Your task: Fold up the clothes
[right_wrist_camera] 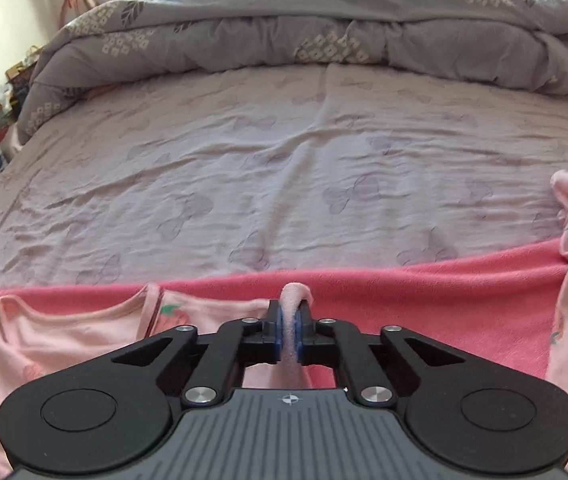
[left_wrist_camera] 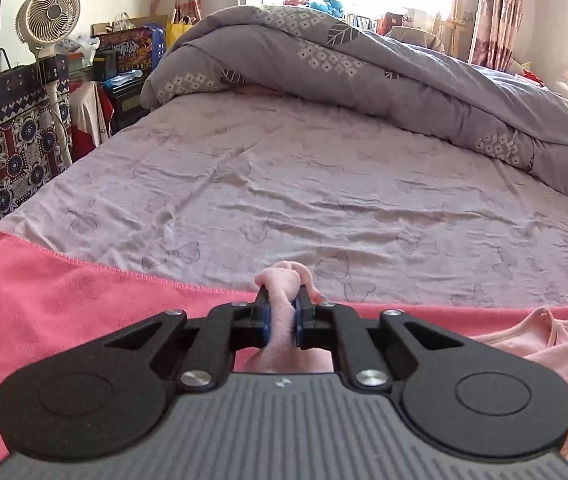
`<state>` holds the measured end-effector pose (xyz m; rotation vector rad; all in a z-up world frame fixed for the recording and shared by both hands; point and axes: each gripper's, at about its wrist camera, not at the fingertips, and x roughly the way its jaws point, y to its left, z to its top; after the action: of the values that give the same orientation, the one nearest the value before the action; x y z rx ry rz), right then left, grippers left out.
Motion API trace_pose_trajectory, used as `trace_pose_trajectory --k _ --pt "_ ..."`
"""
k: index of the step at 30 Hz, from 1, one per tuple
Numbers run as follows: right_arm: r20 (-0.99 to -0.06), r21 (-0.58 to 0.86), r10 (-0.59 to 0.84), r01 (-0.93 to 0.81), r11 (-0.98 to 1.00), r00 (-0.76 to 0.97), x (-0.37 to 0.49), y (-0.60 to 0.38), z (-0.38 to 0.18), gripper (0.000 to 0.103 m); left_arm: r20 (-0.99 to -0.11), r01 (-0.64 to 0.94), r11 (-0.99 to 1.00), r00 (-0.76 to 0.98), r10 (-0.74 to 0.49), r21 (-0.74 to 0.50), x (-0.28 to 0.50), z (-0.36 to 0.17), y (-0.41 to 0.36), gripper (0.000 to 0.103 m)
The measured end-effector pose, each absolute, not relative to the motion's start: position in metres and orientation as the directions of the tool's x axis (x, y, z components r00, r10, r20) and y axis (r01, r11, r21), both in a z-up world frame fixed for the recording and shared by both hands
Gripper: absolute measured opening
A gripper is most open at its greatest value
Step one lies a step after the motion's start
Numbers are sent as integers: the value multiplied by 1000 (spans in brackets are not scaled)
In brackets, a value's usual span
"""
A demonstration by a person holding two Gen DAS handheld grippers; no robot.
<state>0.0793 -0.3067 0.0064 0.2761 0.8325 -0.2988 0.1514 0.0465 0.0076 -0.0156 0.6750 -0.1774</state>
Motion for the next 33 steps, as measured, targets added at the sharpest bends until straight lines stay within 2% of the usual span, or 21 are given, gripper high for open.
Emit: trace_pose_trajectory --k 2,4,5,7,9,10,11,14,16,17,19,20,22,23,24,25,26,28,29,32,33 --pt "-753 111 -186 400 910 631 87 -318 5 8 -666 142 988 732 -144 -57 159 -6 48 14" --pt "-759 124 -196 434 892 621 92 -330 1 8 -705 108 992 698 -126 -70 163 -18 56 26" --pt "-760 137 -192 442 886 621 91 -334 1 9 -705 107 990 696 -139 -90 164 -20 61 27" --pt "-748 162 -173 428 889 641 84 -336 5 13 -704 109 990 696 -137 -86 170 -17 68 44" --pt "-727 185 -135 382 905 673 72 -331 14 31 -700 77 993 704 -119 -91 179 -7 79 49" --pt "-719 184 -122 357 916 684 66 -325 19 49 -697 40 993 709 -105 -109 183 1 88 49" --pt "-712 177 -110 329 927 693 59 -316 24 63 -690 0 994 720 -76 -110 184 10 98 48" --pt "-707 121 -42 178 977 706 42 -276 33 64 -632 -27 999 774 32 16 170 41 112 44" --pt "-713 79 -1 81 994 701 34 -246 29 66 -588 121 988 808 -41 98 145 54 99 46" --pt "-718 54 16 32 998 696 31 -231 25 70 -582 219 964 808 -93 150 129 56 86 48" --pt "-751 -11 22 -46 999 660 27 -203 13 71 -613 397 871 776 -151 289 98 44 56 58" --pt "-769 -51 6 -71 996 639 25 -194 6 71 -625 453 806 769 -137 381 85 30 43 58" --pt "-783 -132 -63 -67 989 618 19 -193 -5 74 -638 450 718 770 -9 532 73 -9 36 58" --pt "-777 -126 -77 -34 991 624 12 -203 -5 75 -633 424 718 773 30 552 72 -19 43 58" --pt "-777 -131 -110 12 991 620 7 -214 -6 76 -623 385 756 781 38 529 72 -19 56 59" --pt "-785 -168 -187 87 982 590 2 -228 -6 78 -624 320 783 774 109 534 77 -19 66 59" --pt "-789 -205 -253 148 968 560 -4 -241 -5 84 -623 233 790 749 227 568 86 -18 76 59" --pt "-794 -161 -249 204 966 554 -23 -264 6 90 -636 119 833 705 312 541 90 -4 106 55" --pt "-791 -146 -243 212 966 561 -32 -264 15 90 -655 101 871 702 281 481 84 9 118 55" --pt "-769 -107 -159 121 987 619 -56 -230 40 89 -683 164 960 730 37 228 47 54 139 57" --pt "-759 -82 -115 80 993 641 -64 -215 48 89 -680 224 953 733 -26 206 32 61 130 62"
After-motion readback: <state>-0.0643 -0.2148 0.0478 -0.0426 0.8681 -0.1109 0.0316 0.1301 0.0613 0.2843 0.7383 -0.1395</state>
